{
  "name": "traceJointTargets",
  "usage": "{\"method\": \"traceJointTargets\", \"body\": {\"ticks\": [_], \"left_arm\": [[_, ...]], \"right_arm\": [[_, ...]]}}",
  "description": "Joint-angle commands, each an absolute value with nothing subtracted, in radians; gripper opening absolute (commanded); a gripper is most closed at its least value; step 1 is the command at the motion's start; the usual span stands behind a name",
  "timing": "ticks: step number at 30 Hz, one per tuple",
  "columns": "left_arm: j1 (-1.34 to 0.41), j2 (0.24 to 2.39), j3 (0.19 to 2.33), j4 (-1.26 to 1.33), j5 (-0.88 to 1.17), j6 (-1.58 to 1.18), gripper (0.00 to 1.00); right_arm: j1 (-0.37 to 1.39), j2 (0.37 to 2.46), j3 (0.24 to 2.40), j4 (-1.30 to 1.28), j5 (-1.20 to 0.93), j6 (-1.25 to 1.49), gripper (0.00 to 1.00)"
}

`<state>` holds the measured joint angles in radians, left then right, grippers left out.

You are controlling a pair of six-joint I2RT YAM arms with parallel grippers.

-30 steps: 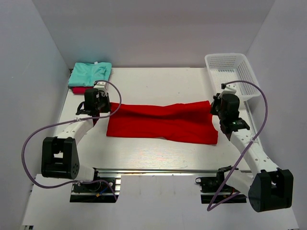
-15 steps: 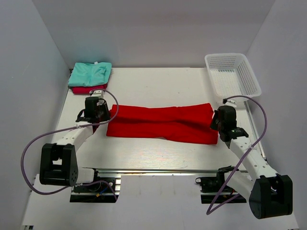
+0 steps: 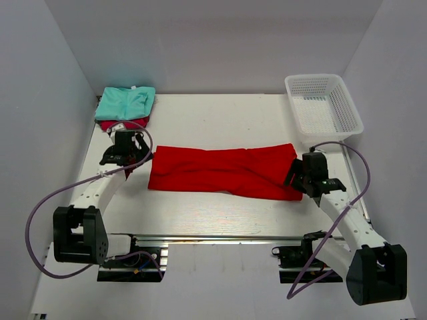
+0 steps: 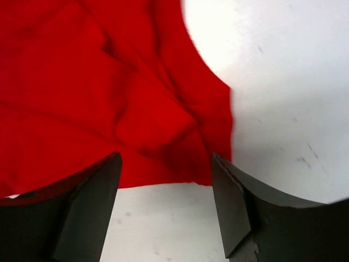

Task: Fold and stack the t-shirts
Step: Fold the other side of the tshirt into a rectangle, then rotate the tshirt 90 degrees

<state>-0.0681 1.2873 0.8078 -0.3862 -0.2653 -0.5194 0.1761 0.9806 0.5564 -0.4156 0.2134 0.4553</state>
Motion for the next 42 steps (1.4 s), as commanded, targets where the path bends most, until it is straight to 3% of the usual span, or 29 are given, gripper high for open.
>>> {"method": "traceJointTargets", "body": {"ticks": [1,5,10,16,23,29,36,42], "left_arm": [[-0.075,1.29,0.868,-0.37,-0.151,-0.473,1.0],[-0.084,1.351,0.868,-0.221,0.137,-0.403,1.0],[-0.124,1.472,0.894,-0.13,0.377,-0.394,1.0],[-0.167,1.591,0.884,-0.122,0.416,-0.394,1.0],[-0.178,1.563,0.763,-0.287,0.166,-0.431,1.0],[-0.199,1.479,0.661,-0.474,0.052,-0.544,1.0],[-0.293,1.411,0.516,-0.425,0.274,-0.588,1.0],[-0.495,1.453,0.555,-0.497,0.42,-0.566,1.0]], "right_arm": [[0.173,0.979,0.637,-0.313,0.097,0.398,0.72],[0.176,1.034,0.669,-0.195,-0.09,0.368,0.9],[0.186,1.158,0.693,-0.111,-0.216,0.396,0.9],[0.184,1.256,0.684,-0.081,-0.27,0.413,0.9],[0.176,1.446,0.687,-0.127,-0.217,0.489,0.9],[0.152,1.777,0.949,-0.294,-0.086,0.529,0.9],[0.173,2.023,1.273,-0.275,-0.296,0.451,0.9],[0.216,2.29,1.685,-0.421,-0.341,0.416,0.9]]}}
